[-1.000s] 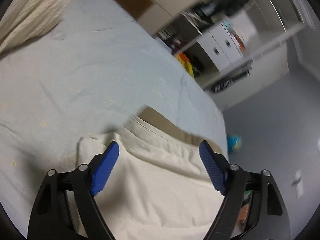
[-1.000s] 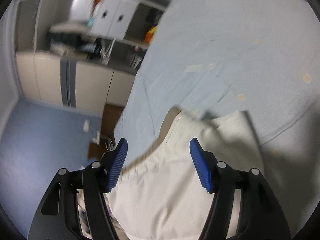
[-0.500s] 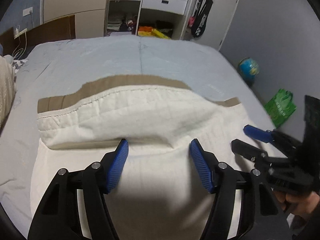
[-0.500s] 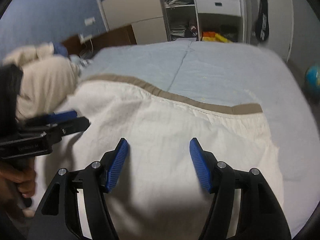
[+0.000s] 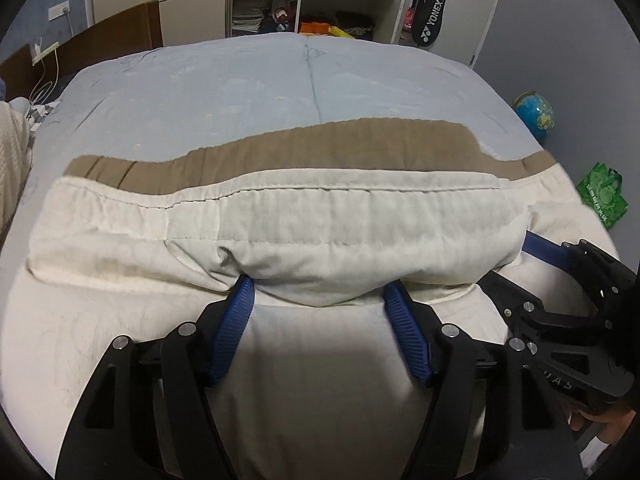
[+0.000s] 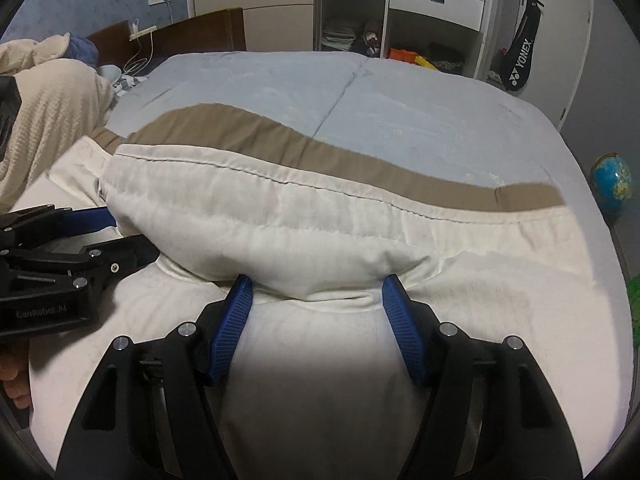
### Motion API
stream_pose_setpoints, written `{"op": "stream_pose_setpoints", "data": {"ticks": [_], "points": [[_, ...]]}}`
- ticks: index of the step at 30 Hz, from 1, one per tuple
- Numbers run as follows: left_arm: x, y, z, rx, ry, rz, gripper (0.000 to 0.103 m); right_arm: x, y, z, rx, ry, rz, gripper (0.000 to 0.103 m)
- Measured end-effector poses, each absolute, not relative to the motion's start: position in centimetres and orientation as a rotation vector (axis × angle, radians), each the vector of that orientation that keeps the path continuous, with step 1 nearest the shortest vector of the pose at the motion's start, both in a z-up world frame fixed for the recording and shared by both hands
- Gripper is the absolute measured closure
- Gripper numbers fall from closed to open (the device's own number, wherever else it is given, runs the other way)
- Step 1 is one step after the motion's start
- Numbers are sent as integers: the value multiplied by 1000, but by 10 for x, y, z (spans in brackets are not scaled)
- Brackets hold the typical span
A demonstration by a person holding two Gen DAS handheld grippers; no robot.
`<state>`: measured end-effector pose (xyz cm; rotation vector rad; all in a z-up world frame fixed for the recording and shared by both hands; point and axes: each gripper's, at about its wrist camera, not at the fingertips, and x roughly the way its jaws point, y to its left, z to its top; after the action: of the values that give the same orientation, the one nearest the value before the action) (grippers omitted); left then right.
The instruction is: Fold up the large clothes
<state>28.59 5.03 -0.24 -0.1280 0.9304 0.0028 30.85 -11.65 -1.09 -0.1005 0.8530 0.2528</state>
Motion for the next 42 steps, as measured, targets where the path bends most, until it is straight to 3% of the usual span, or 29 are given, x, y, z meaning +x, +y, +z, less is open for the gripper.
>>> {"op": "stream_pose_setpoints", "data": {"ticks": [18,25,29,32,42], "points": [[293,46,-26,-78,913,24,36,325,-103,-39,-109,901,238,37],[278,52,-4,-82,900,-37,36,316,-109,-18,-100,930,259,37],[245,63,24,-103,827,-11,14,292,-123,7,-70,876,247,35],[217,69,38,-129,793,-15,8,267,-135,25,-50,839,246,31],[139,72,60,-152,774,41,7,186,-164,62,-46,785,244,24]]}}
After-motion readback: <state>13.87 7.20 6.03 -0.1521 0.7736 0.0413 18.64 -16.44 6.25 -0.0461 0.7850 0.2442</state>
